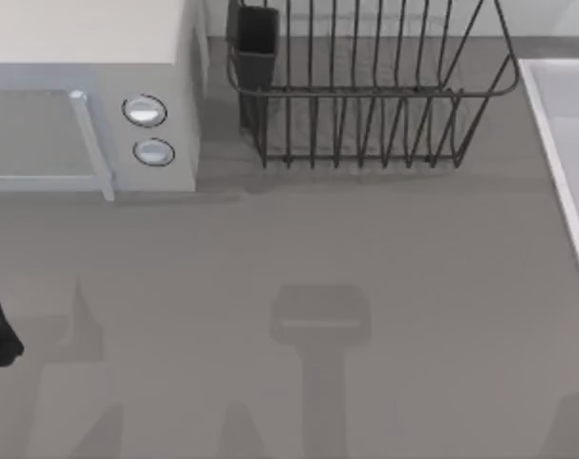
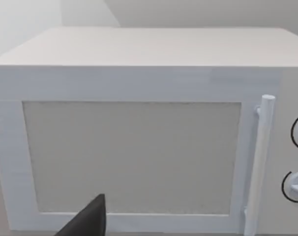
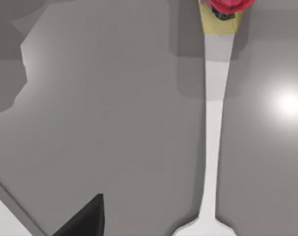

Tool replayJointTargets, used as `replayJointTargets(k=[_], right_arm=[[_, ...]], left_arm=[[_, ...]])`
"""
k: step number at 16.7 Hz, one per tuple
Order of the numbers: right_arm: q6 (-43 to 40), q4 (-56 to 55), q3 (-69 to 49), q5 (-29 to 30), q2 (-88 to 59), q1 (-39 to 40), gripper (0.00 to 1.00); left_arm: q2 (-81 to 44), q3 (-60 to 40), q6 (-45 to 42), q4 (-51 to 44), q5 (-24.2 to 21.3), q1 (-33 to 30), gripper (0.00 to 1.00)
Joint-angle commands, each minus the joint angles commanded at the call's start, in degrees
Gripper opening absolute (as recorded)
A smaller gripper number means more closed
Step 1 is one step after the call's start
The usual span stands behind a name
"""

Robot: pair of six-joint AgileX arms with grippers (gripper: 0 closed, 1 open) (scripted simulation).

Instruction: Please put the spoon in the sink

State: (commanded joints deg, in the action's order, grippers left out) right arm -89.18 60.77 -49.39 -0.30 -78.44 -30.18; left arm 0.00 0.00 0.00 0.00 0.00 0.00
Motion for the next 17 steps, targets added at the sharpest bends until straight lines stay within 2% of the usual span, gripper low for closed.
replayJointTargets(k=[4,11,17], right_arm=[[0.2,-4.1,2.4,0.0,-2.1,0.0,1.0],[0.5,-24.5,12.9,0.0,-11.5,0.1,1.0],[0.5,-27.3,14.5,0.0,-13.0,0.1,1.0]], left_arm=[[0.0,0.0,0.0,0.0,0.0,0.0,1.0],[0.0,0.0,0.0,0.0,0.0,0.0,1.0],[0.0,0.0,0.0,0.0,0.0,0.0,1.0]])
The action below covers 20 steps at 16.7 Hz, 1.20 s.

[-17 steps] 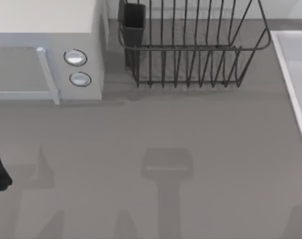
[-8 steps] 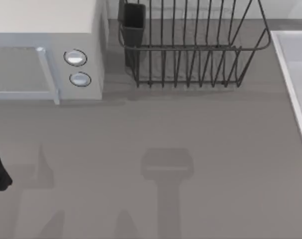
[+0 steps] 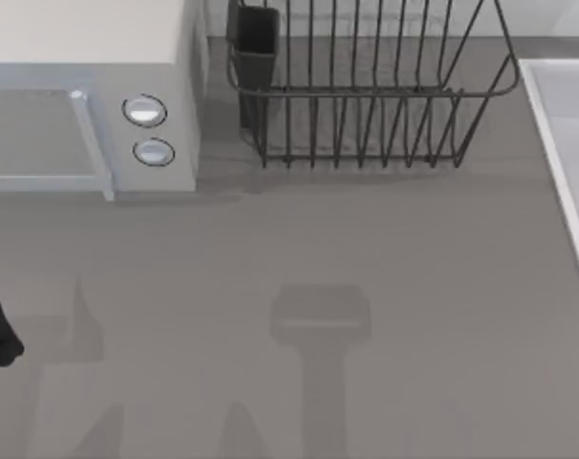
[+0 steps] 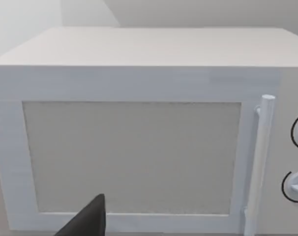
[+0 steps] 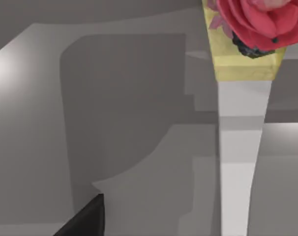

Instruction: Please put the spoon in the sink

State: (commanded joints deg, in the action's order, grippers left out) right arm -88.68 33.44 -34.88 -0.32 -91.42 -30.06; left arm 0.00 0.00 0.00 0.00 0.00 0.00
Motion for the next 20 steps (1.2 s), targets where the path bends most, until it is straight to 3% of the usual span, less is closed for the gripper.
replayJointTargets(k=[13,20], right_arm=[[0.0,0.0,0.0,0.0,0.0,0.0,0.02],[0.0,0.0,0.0,0.0,0.0,0.0,0.0]], left_arm=[[0.0,0.0,0.0,0.0,0.0,0.0,1.0],[0.0,0.0,0.0,0.0,0.0,0.0,1.0]])
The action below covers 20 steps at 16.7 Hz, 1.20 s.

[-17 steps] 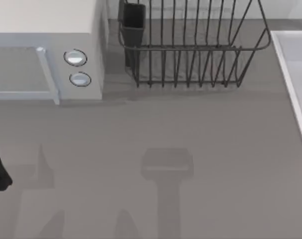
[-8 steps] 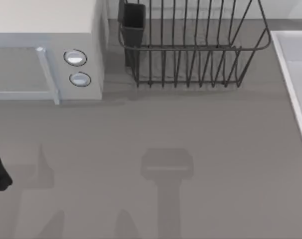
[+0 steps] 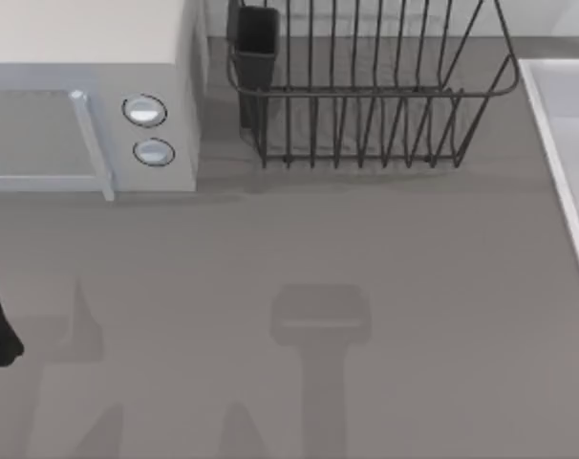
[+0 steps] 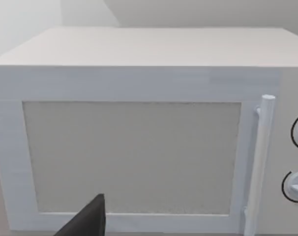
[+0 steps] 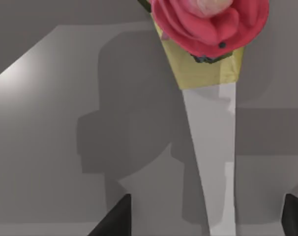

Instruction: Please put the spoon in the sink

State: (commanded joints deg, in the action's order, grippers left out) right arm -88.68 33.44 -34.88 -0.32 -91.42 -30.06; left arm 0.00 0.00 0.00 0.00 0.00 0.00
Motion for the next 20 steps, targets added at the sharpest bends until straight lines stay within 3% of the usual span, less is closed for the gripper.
replayJointTargets(k=[6,13,20], right_arm=[[1.8,10.6,-5.5,0.7,5.6,0.1,0.0],[1.6,30.3,-16.8,0.7,12.6,-0.1,0.0],[1.9,32.7,-18.6,0.7,13.8,0.0,0.0]], left_arm=[[0.0,0.0,0.0,0.0,0.0,0.0,1.0],[0.0,0.0,0.0,0.0,0.0,0.0,1.0],[0.0,0.0,0.0,0.0,0.0,0.0,1.0]])
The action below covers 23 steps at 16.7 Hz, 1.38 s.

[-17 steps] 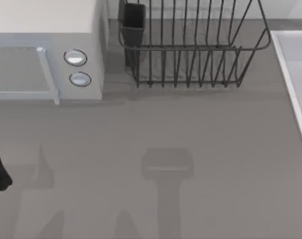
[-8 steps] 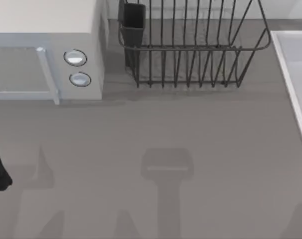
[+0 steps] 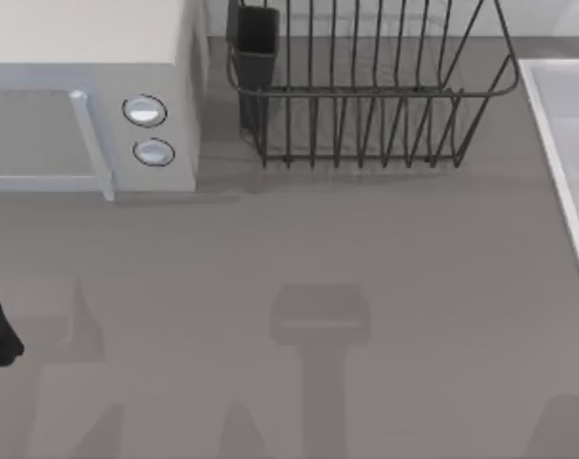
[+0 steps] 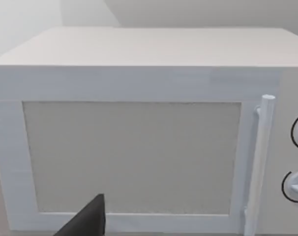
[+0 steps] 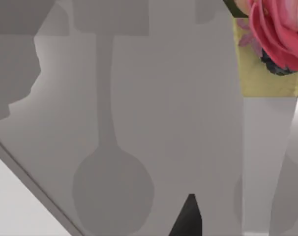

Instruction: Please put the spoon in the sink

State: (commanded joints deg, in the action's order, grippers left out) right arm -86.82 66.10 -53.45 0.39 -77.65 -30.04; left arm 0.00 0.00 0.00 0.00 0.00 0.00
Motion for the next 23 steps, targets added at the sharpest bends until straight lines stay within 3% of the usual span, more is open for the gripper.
replayJointTargets(k=[3,7,18,23], right_arm=[[0.4,1.5,-3.6,0.0,-3.2,0.6,0.0],[2.2,6.5,-16.9,0.1,-14.5,3.1,0.0],[14.1,26.1,-83.9,0.2,-60.5,15.1,0.0],[20.3,31.2,-105.7,0.4,-75.1,20.0,0.0]], left_arm=[[0.0,0.0,0.0,0.0,0.0,0.0,1.0],[0.0,0.0,0.0,0.0,0.0,0.0,1.0],[0.0,0.0,0.0,0.0,0.0,0.0,1.0],[0.0,0.0,0.0,0.0,0.0,0.0,1.0]])
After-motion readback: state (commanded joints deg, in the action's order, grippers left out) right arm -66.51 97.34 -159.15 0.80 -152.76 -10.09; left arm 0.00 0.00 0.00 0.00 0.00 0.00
